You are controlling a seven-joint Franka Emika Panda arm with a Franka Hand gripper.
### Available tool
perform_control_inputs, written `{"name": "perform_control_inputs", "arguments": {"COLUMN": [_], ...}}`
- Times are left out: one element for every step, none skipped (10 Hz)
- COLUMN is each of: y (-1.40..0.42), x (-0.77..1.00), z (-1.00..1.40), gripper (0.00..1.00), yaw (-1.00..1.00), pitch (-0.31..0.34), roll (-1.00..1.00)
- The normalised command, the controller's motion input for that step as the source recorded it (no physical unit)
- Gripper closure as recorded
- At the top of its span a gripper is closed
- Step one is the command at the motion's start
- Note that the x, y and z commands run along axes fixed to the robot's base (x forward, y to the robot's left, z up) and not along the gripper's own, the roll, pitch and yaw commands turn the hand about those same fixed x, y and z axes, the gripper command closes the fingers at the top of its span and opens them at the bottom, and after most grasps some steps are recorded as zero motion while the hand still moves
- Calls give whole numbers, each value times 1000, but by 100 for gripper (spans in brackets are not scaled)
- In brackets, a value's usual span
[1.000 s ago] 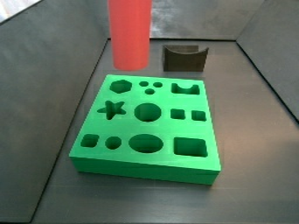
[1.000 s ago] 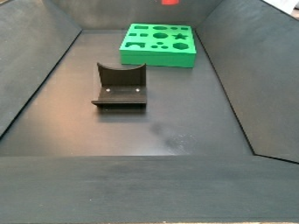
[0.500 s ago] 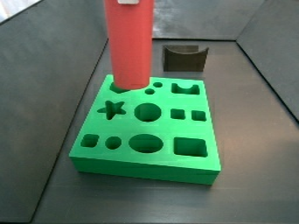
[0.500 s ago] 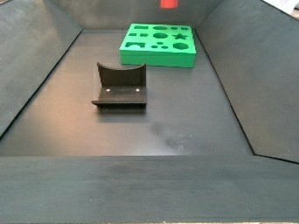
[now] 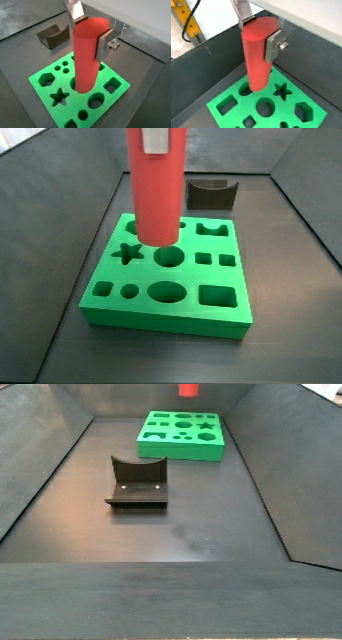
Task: Pick up the oval object. Move up. Place the oval object on the fixture. Regrasp the oval object. Move to above the board. Insert the oval object.
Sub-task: Insert the oval object.
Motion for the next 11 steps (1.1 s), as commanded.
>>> {"name": "perform_control_inputs", "arguments": {"y": [-157,-186,-157,-160,-111,-103,-69,-40,-34,-54,-89], "x": [257,309,260,249,160,60,0,0,0,0,-6], "z": [-54,-137,-229,-251,-303,-314,-346,-314,-240,-269,-300], "gripper": [100,100,100,100,100,100,100,100,100,100,100], "yaw": [-89,-134,-157,-157,-171,-200,-163,-120,-80,-77,-57], "pitch": [0,0,0,0,0,-9,-21,-26,-20,-37,-36], "roll": [-30,-7,0,0,0,0,23,23,4,0,20]}}
